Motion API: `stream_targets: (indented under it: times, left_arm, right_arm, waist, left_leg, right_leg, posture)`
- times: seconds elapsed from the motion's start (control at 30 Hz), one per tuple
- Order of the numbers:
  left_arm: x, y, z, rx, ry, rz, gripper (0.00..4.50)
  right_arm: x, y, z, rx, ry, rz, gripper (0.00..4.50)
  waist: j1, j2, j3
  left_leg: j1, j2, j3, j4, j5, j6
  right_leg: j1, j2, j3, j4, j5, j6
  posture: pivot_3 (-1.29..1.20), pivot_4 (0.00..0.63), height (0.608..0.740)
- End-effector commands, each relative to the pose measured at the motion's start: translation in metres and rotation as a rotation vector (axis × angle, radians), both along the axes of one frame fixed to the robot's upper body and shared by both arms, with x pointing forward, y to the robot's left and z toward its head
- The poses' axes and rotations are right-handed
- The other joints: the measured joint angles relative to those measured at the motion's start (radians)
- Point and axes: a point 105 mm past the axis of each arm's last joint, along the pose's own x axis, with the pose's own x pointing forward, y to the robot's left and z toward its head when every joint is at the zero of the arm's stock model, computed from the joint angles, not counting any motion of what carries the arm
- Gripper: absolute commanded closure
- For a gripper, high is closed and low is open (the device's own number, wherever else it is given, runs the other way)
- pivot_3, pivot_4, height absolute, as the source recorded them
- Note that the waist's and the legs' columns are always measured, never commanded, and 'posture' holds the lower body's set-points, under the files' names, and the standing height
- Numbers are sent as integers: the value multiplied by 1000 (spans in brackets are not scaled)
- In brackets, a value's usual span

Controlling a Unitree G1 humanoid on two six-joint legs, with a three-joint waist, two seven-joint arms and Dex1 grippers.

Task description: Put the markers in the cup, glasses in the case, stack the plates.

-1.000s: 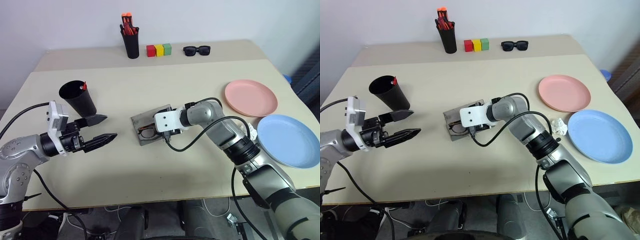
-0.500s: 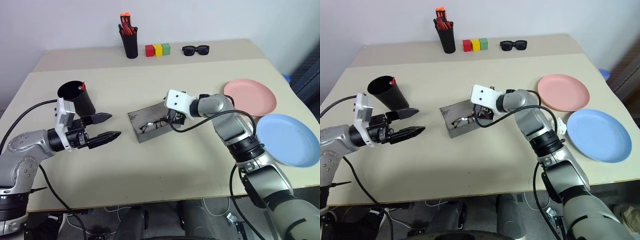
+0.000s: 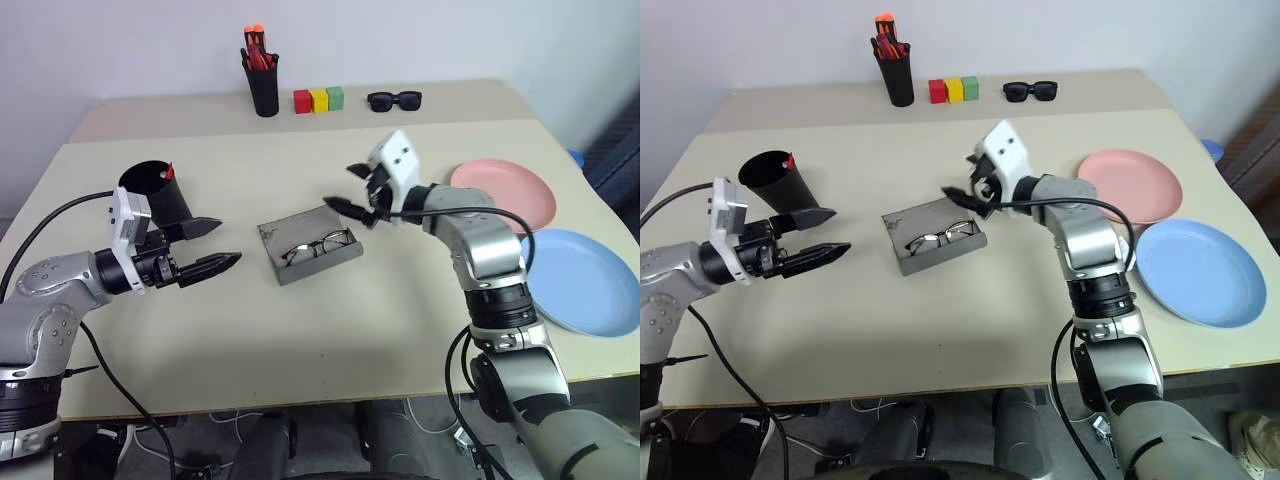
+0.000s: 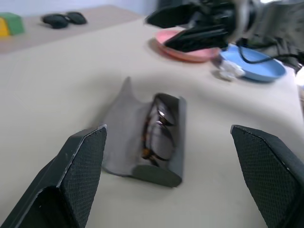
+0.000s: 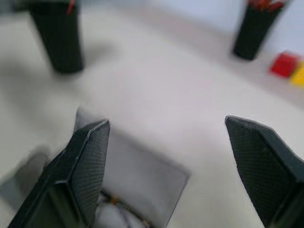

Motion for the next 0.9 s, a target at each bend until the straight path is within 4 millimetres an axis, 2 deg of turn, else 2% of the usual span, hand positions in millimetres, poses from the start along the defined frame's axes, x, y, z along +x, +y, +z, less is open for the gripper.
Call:
stream_targets:
  times: [0.03, 0.2, 0.23, 0.3, 0.5, 0.53, 0.73, 0.9]
  left_arm:
    - [5, 1, 10, 4, -53, 21, 189]
    - [24, 0, 13, -13, -72, 64, 189]
    - [29, -1, 15, -26, -77, 77, 449]
    - [42, -2, 16, -43, -91, 117, 1046]
    - [85, -5, 20, -91, -105, 280, 4132]
    - [90, -6, 20, -90, -103, 294, 4419]
    - [116, -19, 24, -116, -112, 384, 4419]
    - [127, -28, 7, -34, -66, 421, 4419]
  right_arm:
    - [-19, -11, 12, 115, -6, 30, 585]
    - [-37, -27, 7, 127, 47, 62, 585]
    - [-38, -29, 5, 106, 44, 55, 545]
    - [-39, -28, 1, 87, 49, 49, 538]
    - [-43, -25, -1, 95, 47, 50, 538]
    - [-43, -26, -2, 96, 48, 47, 538]
    - [-42, -27, -4, 88, 46, 32, 538]
    - [-45, -30, -8, 99, 60, 30, 538]
  waist:
    - [-2, 0, 0]
    - [-3, 1, 1]
    - [-3, 1, 1]
    - [-3, 1, 0]
    - [-5, 1, 0]
    - [-4, 1, 0]
    - [0, 0, 0]
    - [-1, 0, 0]
  left_leg:
    - [0, 0, 0, 0, 0, 0]
    - [1, 0, 1, 0, 0, 0]
    - [1, 0, 1, 0, 0, 0]
    - [1, 0, 1, 0, 0, 0]
    - [1, 0, 1, 1, 0, 0]
    - [1, 0, 1, 1, 0, 0]
    - [0, 0, 1, 1, 0, 0]
    - [1, 0, 1, 1, 0, 0]
  right_leg:
    - [0, 0, 0, 0, 0, 0]
    - [0, 0, 0, 1, 0, 0]
    - [1, 0, 0, 1, 0, 0]
    - [1, 0, 0, 1, 0, 0]
    - [1, 0, 0, 1, 0, 0]
    - [1, 0, 0, 1, 0, 0]
    - [1, 0, 0, 0, 0, 1]
    - [1, 0, 0, 0, 0, 1]
  posture:
    - [0, 150, 740]
    - [0, 150, 740]
    - [0, 150, 740]
    - [0, 150, 740]
    - [0, 150, 740]
    - [0, 150, 740]
    - [0, 150, 740]
    - [0, 150, 740]
